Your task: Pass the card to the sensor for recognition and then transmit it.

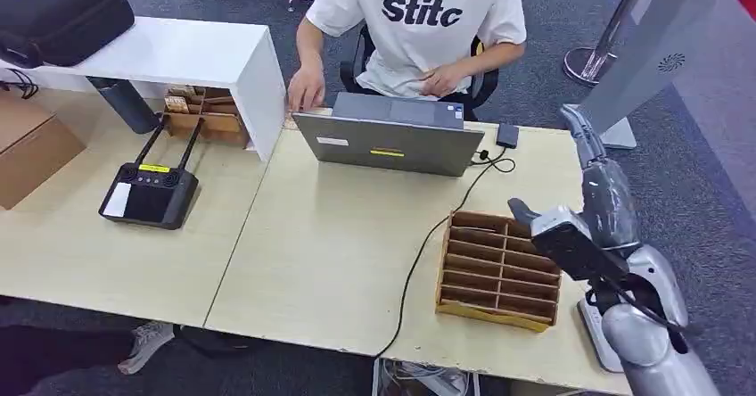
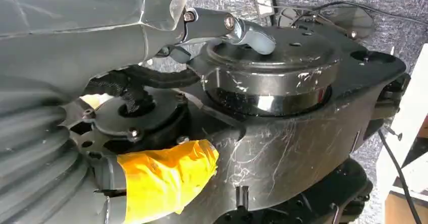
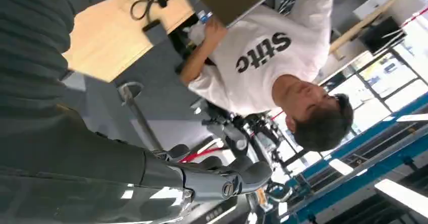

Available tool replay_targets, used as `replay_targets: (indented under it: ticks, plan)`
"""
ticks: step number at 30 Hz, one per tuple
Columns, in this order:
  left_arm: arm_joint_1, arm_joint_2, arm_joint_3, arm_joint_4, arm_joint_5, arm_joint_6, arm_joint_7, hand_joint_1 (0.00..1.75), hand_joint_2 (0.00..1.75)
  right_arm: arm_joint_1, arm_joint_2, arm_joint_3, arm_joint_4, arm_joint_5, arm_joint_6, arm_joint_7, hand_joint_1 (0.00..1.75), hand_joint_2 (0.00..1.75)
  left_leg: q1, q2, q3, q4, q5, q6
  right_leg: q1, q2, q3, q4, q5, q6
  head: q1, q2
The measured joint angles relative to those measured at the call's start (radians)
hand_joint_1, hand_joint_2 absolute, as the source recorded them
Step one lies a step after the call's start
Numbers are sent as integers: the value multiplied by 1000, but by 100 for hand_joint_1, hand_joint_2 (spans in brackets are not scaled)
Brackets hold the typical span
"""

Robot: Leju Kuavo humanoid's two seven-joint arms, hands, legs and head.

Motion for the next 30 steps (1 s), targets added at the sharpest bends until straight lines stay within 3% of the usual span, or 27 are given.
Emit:
replay_targets:
  ticks: [5,9,18,30]
  plan:
    - [14,12,10,-34,0,17,8,0,175,58,-46,-1,6,285,-113,67,0,175,0,0,0,0,0,0,0,-1,0,0,0,0,0,0]
    - [18,22,12,-55,0,19,8,0,175,81,-78,1,35,393,-134,109,0,175,0,0,0,0,0,0,0,0,0,0,0,0,0,0]
    - [20,30,13,-63,0,16,8,0,175,92,-104,4,83,426,-140,130,0,175,0,0,0,0,0,0,0,0,0,0,0,0,0,0]
    - [22,35,18,-71,0,18,18,0,175,92,-107,30,153,408,-77,152,0,175,0,0,0,0,0,0,0,-1,0,0,0,0,0,0]
